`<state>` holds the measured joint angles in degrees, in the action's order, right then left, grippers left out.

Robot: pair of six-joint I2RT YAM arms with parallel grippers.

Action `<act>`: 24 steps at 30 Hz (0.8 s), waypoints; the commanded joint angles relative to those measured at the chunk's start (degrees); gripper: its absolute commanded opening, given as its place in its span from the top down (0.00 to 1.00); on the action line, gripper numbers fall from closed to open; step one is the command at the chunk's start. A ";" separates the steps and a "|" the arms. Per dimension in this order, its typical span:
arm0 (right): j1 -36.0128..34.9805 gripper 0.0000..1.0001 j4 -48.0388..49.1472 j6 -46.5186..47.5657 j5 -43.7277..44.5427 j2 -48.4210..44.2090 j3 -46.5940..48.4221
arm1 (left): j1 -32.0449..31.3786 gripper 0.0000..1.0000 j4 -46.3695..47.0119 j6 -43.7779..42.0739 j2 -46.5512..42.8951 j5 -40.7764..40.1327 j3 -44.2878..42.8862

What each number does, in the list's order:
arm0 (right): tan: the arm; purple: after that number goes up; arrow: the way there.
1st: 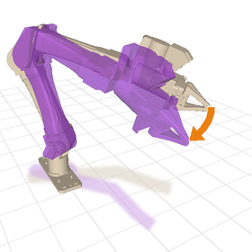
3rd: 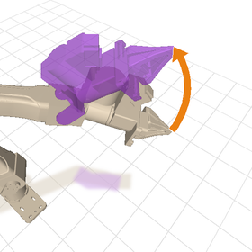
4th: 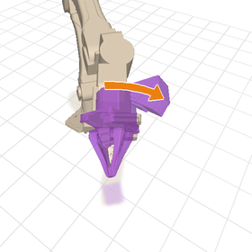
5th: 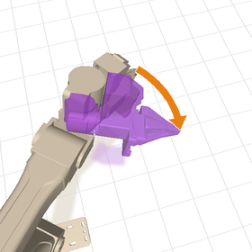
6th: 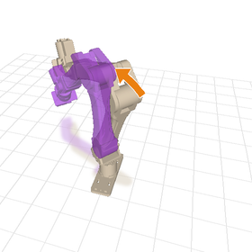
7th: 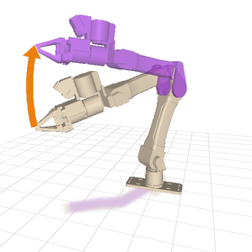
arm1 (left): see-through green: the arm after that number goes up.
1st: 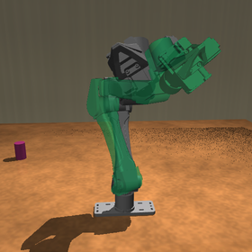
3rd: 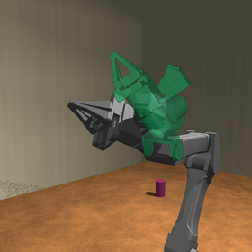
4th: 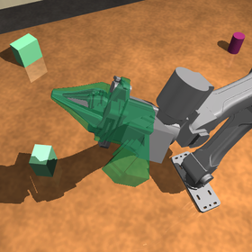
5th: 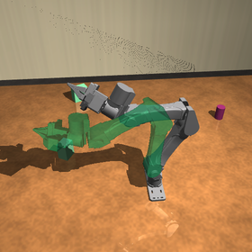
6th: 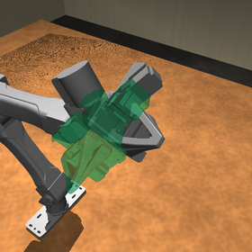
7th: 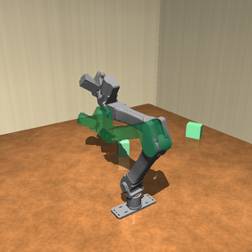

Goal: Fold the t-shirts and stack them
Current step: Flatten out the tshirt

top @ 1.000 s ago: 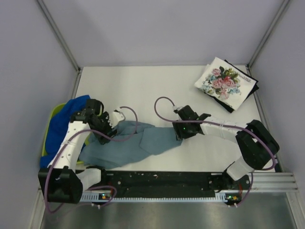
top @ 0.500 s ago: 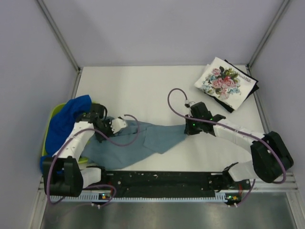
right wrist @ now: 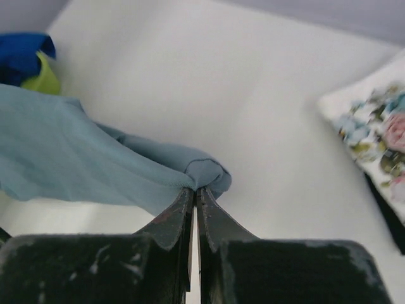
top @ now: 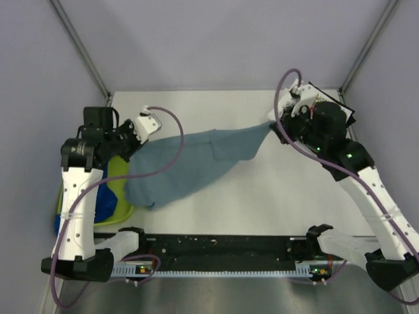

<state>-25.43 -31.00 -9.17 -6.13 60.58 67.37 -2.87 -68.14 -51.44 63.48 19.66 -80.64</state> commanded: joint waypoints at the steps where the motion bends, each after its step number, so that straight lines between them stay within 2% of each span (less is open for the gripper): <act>1: 0.38 1.00 -3.27 6.97 2.44 -5.72 15.12 | 0.24 1.00 -1.38 10.99 -1.52 3.02 -16.52; 4: 0.38 1.00 -3.36 8.46 1.30 -8.54 22.60 | 0.15 1.00 -5.15 15.83 0.93 3.54 -32.51; 7: 0.38 1.00 -3.54 8.82 -1.77 -11.26 27.71 | 0.15 1.00 -9.80 16.72 2.60 6.78 -46.66; 10: 0.29 1.00 -4.15 8.82 -4.58 -13.20 30.44 | 0.15 1.00 -13.76 15.94 3.14 10.30 -53.99; 16: 0.38 1.00 -4.50 7.50 -7.59 -12.86 30.63 | 0.15 1.00 -12.73 16.72 2.79 9.35 -50.06; 19: 0.29 1.00 -4.59 8.28 -3.55 -9.44 30.45 | 0.15 1.00 -6.06 19.00 3.05 8.03 -45.24; 24: 0.73 1.00 -4.42 11.80 0.07 3.90 34.21 | 0.15 1.00 9.48 23.13 4.36 5.84 -32.32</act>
<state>-25.43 -35.64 -0.03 -10.09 53.34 98.91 -2.90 -72.90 -32.56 65.25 28.42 -120.51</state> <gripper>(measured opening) 0.007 0.008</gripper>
